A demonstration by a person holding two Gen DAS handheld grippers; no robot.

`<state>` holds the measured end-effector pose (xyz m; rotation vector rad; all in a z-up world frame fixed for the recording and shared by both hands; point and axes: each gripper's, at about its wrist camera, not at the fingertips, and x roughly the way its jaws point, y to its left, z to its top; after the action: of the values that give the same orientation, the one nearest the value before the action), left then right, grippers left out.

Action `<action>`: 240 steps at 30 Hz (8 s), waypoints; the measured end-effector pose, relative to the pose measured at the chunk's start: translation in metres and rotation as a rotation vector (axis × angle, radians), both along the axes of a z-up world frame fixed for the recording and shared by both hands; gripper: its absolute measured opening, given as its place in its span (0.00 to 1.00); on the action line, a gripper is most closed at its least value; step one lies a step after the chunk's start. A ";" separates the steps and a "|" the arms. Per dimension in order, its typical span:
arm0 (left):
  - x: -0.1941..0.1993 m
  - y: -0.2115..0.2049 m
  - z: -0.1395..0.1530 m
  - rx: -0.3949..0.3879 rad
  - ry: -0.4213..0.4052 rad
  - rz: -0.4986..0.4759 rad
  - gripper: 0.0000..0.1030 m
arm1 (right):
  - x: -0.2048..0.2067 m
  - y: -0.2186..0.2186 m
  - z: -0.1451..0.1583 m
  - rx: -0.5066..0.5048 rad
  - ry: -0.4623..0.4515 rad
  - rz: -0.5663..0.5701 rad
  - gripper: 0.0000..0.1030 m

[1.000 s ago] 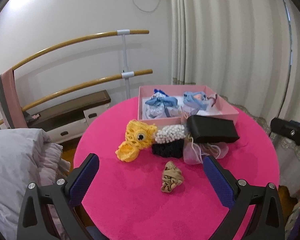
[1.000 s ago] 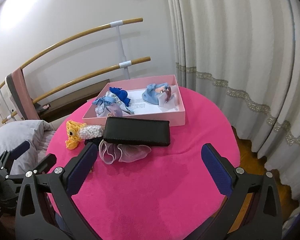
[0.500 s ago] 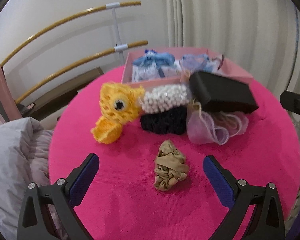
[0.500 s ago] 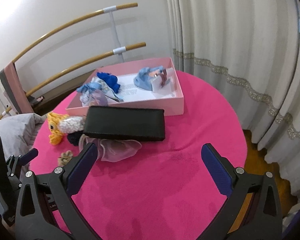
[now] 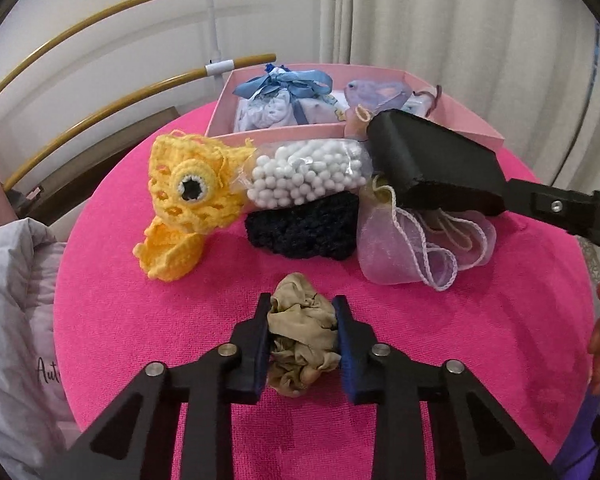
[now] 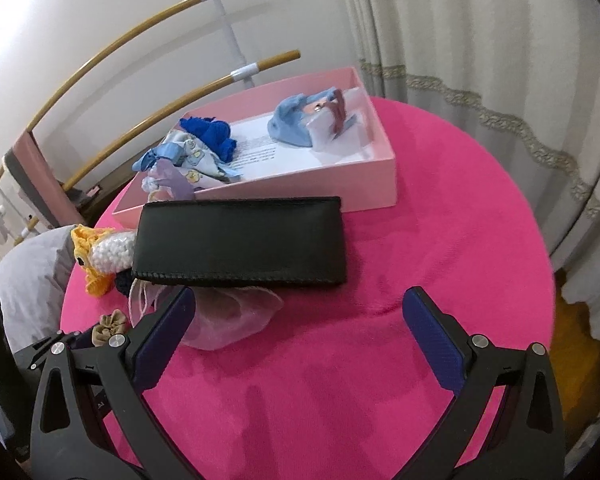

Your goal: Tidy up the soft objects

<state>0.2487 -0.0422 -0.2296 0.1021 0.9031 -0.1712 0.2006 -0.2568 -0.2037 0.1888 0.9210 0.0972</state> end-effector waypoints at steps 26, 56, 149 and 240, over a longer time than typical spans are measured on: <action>-0.018 0.002 0.010 -0.006 -0.003 0.039 0.22 | 0.014 0.021 -0.019 0.050 -0.007 0.296 0.94; -0.027 -0.001 0.021 0.012 -0.022 0.039 0.23 | 0.052 0.043 -0.007 -0.061 -0.031 0.541 0.86; 0.176 -0.056 0.147 -0.029 -0.208 0.010 0.18 | 0.148 -0.007 0.082 0.000 -0.045 0.103 0.52; -0.149 0.046 0.106 0.032 -0.377 0.200 1.00 | -0.114 0.044 0.114 -0.153 -0.307 -0.068 1.00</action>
<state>0.0995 0.0042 -0.1240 0.0701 0.5356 0.0489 0.0863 -0.2129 -0.0893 0.0603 0.6118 -0.0072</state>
